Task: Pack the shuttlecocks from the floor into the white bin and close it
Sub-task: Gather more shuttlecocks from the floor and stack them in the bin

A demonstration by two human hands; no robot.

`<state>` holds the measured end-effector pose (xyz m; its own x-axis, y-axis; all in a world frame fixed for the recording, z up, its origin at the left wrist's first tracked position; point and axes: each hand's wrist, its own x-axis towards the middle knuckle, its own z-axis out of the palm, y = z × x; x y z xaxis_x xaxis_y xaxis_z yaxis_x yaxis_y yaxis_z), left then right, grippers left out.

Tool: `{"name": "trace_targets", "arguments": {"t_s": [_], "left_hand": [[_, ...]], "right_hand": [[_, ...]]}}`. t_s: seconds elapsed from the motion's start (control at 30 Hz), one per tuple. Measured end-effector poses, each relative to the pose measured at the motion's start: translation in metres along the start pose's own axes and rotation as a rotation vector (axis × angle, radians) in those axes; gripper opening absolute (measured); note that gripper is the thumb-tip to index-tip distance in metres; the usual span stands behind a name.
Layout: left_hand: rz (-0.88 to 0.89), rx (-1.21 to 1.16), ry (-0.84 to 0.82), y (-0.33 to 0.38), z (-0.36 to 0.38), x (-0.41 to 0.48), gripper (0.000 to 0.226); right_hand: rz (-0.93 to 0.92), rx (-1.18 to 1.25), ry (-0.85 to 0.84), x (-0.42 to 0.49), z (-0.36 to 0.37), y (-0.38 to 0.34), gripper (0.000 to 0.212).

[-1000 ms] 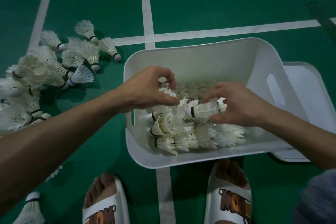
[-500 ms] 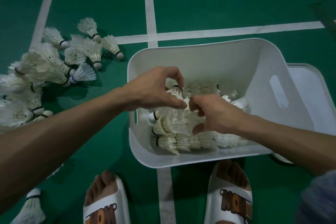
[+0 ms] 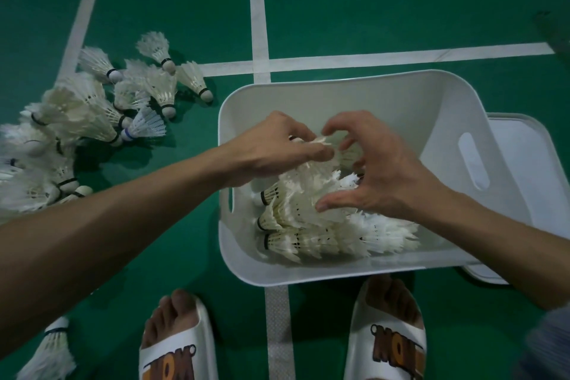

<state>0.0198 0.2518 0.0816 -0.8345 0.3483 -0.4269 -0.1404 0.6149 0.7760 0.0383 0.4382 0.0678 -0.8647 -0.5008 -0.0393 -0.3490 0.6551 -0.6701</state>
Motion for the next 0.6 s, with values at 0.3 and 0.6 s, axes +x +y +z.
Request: {"name": "trace_targets", "arguments": {"t_s": [0.3,0.6], "left_hand": [[0.0,-0.031,-0.043,0.007,0.011,0.001,0.042],[0.101,0.521,-0.201,-0.01,0.028,0.012,0.093]], "right_hand": [[-0.114,-0.133,0.105,-0.004,0.005,0.019,0.069],[0.303,0.03,-0.081,-0.028,-0.05,0.057,0.064]]}}
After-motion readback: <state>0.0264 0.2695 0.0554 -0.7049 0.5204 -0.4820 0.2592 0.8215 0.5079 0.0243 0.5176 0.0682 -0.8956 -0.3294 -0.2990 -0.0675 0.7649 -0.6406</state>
